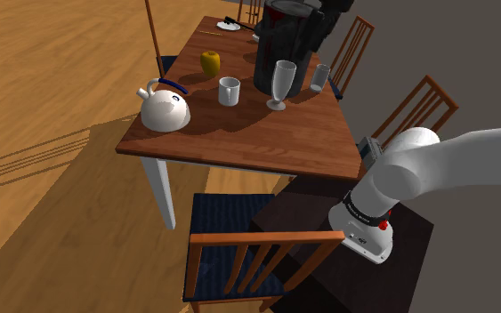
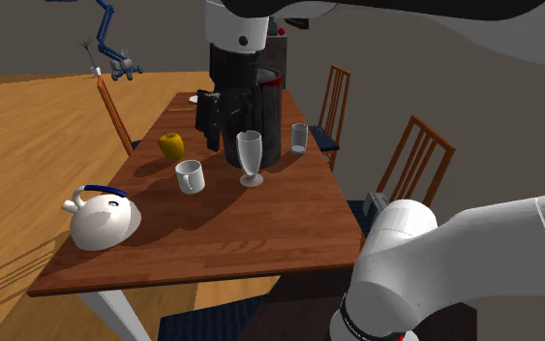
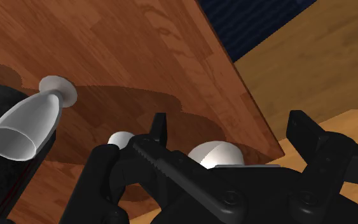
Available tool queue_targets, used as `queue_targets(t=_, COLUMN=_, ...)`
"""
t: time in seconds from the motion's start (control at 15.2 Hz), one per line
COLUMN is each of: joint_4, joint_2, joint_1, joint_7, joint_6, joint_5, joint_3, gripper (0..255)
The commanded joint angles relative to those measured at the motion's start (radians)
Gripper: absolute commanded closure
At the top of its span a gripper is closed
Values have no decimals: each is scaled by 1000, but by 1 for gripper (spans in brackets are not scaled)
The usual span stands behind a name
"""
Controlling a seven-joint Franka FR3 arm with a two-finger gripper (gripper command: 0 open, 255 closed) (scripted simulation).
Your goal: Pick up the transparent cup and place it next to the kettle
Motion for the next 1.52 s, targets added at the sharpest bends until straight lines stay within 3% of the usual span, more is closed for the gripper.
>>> queue_targets(t=0.0, joint_4=0, joint_2=0, joint_1=0, joint_7=0, joint_6=0, joint_5=0, joint_3=0, gripper=0)
queue_targets(t=0.73, joint_4=83, joint_2=317, joint_1=-66, joint_7=-137, joint_6=150, joint_5=-83, joint_3=-119, gripper=0)
queue_targets(t=1.45, joint_4=295, joint_2=689, joint_1=-122, joint_7=-259, joint_6=235, joint_5=-111, joint_3=-218, gripper=0)
